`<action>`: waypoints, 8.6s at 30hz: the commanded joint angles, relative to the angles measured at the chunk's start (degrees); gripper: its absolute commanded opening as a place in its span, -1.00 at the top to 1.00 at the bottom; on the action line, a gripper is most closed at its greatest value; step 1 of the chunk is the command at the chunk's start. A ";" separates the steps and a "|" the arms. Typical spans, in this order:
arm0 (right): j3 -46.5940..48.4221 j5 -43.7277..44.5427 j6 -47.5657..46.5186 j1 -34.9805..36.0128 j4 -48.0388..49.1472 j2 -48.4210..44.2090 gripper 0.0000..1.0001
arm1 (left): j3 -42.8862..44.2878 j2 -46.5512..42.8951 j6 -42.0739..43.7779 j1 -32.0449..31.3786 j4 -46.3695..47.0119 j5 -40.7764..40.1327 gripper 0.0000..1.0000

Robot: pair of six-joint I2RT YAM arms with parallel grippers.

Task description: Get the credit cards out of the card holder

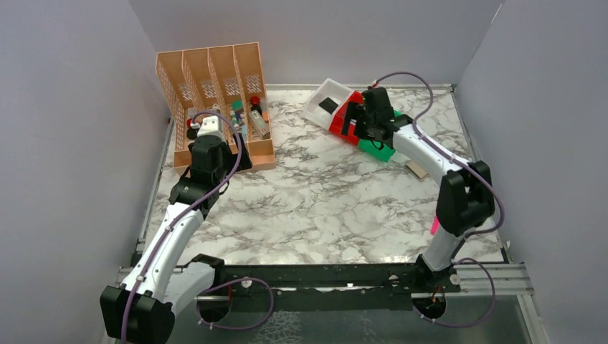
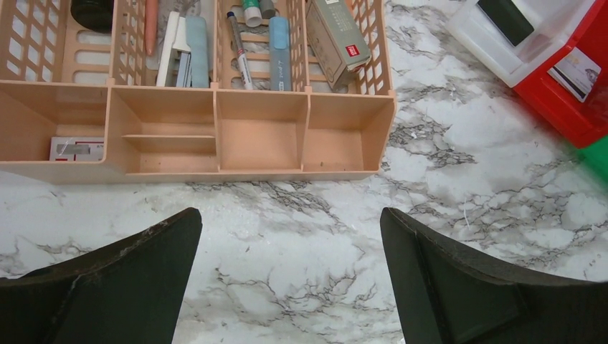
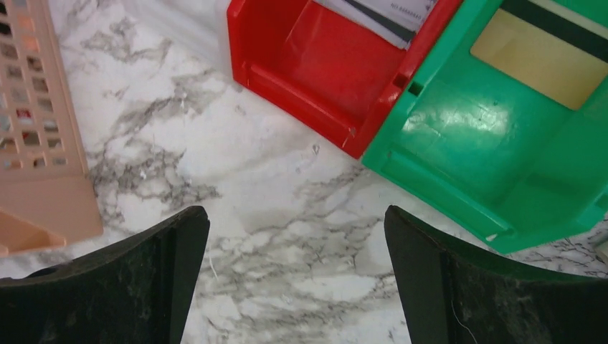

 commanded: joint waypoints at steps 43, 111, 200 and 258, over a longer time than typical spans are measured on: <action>-11.27 4.14 -14.40 -0.18 11.81 7.39 -0.68 | -1.32 -1.12 0.17 0.62 0.70 2.10 -0.98; -8.22 12.73 5.84 -22.34 -4.95 -3.80 -0.99 | -0.74 -0.70 0.26 0.97 0.49 4.46 -0.98; -24.51 3.23 14.44 24.89 -17.36 -22.53 -0.47 | -1.50 4.16 -2.11 2.51 4.34 13.65 -0.98; -29.00 6.67 16.26 41.98 -6.97 -11.51 0.04 | -21.78 18.85 -34.45 -35.83 33.22 21.72 -0.07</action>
